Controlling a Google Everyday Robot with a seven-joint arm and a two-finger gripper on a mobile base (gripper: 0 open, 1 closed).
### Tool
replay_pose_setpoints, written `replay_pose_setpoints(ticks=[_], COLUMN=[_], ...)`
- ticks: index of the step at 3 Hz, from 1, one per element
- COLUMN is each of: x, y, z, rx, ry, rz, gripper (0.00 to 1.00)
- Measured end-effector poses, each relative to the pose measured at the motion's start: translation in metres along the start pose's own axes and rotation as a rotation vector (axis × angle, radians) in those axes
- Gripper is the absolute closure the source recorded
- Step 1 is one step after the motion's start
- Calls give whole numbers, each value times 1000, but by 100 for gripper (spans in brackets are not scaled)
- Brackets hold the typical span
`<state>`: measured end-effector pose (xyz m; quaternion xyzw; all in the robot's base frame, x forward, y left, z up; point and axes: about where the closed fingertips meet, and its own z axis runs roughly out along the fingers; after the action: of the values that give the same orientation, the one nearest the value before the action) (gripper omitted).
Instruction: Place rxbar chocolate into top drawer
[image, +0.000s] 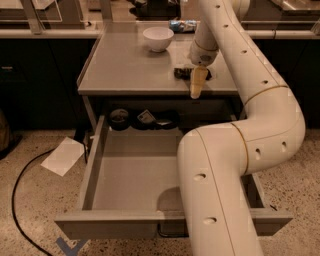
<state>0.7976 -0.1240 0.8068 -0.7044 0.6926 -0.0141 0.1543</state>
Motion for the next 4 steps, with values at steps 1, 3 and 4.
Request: replay_pose_setpoints(ticks=[1, 3, 4], x=[-3, -19, -26], y=[-9, 16, 22], z=[-4, -35, -60], rx=[35, -35, -32], ry=[4, -13, -25], rz=[-3, 39, 62], gripper=[0, 0, 0])
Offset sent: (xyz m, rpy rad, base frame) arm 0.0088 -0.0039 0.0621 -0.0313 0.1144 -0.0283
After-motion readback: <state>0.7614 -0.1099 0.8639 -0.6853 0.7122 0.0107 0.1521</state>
